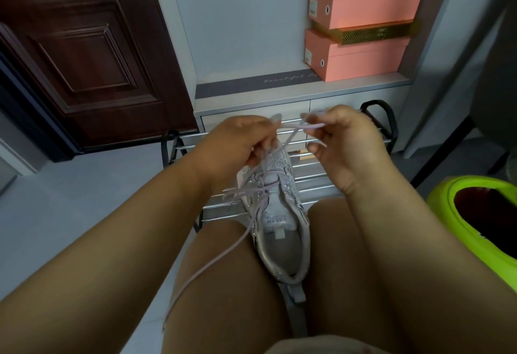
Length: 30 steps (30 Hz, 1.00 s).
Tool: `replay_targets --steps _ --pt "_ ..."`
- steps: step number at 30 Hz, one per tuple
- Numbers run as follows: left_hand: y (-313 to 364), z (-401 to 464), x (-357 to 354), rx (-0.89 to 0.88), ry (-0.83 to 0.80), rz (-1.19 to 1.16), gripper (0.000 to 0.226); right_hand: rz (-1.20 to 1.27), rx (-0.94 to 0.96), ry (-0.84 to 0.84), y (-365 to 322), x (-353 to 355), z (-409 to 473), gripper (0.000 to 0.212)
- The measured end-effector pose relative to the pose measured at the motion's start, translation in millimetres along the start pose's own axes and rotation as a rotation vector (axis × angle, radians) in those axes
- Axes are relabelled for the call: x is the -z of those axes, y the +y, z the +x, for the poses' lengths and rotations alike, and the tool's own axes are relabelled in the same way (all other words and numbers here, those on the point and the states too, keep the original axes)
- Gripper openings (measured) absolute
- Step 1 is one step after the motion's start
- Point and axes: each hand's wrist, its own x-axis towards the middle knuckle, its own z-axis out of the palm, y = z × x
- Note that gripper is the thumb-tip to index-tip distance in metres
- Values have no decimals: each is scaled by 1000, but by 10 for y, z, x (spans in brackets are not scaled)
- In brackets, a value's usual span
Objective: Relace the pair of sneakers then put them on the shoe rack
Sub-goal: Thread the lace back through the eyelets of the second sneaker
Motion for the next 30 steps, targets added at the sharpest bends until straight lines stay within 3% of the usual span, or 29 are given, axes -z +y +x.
replay_targets --steps 4,9,11,16,19,23,27,30 --pt "-41 26 53 40 52 -265 47 222 80 -160 -41 105 33 3" --pt "-69 62 317 25 145 -513 27 -472 333 -122 -21 273 100 13" --pt "-15 85 435 -26 178 -572 26 -611 294 -140 6 355 124 7" --pt "214 159 718 -75 337 -624 31 -877 176 -160 41 559 140 17" --pt "315 197 793 -74 389 -566 31 -872 57 -241 93 659 107 29" --pt "360 243 694 -27 433 -320 28 -951 20 -371 110 611 35 33" --pt "382 237 562 -81 379 -153 29 -1126 16 -363 108 524 17 23" --pt "451 193 512 -132 297 -64 28 -1194 116 -286 167 510 50 14"
